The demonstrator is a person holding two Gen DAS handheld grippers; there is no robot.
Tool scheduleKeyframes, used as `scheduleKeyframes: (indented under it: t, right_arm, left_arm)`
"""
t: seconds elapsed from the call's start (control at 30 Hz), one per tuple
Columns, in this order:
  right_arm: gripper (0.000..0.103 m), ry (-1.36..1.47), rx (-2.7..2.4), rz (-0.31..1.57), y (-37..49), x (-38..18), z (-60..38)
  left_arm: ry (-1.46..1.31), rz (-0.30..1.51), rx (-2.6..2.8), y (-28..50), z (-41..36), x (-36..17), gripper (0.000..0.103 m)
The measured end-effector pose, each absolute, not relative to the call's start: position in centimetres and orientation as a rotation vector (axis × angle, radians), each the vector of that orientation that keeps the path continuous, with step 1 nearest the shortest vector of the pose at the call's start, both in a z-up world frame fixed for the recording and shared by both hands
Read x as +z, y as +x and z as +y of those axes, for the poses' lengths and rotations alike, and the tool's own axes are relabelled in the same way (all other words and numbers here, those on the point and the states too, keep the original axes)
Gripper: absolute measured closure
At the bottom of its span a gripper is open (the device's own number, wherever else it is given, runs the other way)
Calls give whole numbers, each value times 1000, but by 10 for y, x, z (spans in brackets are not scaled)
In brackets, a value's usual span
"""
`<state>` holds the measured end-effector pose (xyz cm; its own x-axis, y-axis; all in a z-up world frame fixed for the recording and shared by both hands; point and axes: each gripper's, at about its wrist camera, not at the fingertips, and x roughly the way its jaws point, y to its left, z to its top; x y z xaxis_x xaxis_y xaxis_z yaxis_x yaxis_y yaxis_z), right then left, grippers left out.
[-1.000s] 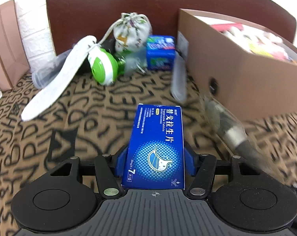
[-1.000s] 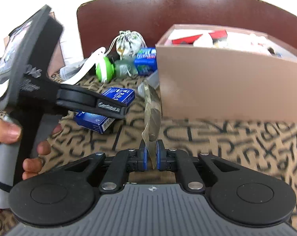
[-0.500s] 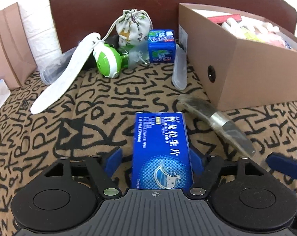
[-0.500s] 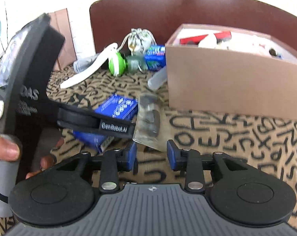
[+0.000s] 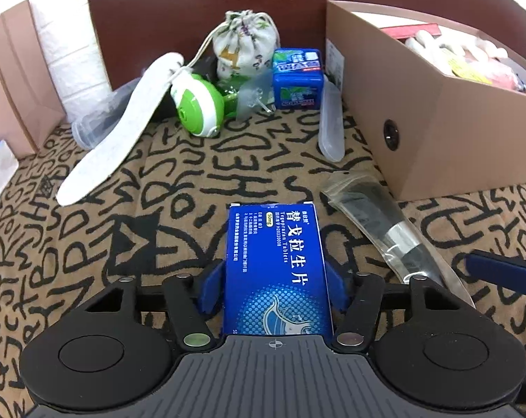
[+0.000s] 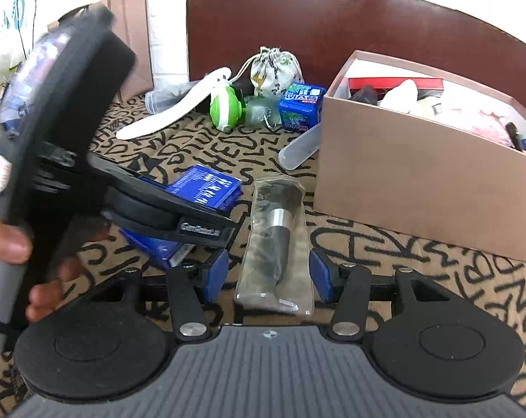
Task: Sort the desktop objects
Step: 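Lift blue box with left while right lifts the plastic bag toward the box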
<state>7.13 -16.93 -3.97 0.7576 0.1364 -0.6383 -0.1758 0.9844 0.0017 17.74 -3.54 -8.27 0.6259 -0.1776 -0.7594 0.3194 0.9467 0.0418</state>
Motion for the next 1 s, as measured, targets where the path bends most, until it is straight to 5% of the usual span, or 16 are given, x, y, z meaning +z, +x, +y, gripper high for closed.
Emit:
scheduleKeyframes:
  t: [0.1, 0.27, 0.43, 0.53, 1.0]
  right_arm:
    - [47, -43, 154, 702, 81, -45, -169]
    - [49, -41, 136, 724, 97, -54, -169]
    - [56, -48, 131, 734, 100, -61, -170]
    - [71, -42, 137, 710, 94, -57, -170]
    - [74, 108, 161, 629, 46, -23, -198]
  left_arm:
    - [196, 847, -276, 179, -36, -85, 25]
    - [188, 855, -278, 184, -34, -86, 30]
    - [207, 843, -265, 182, -38, -88, 25]
    - [200, 839, -276, 181, -38, -86, 46]
    - [101, 758, -356, 144, -44, -27, 45]
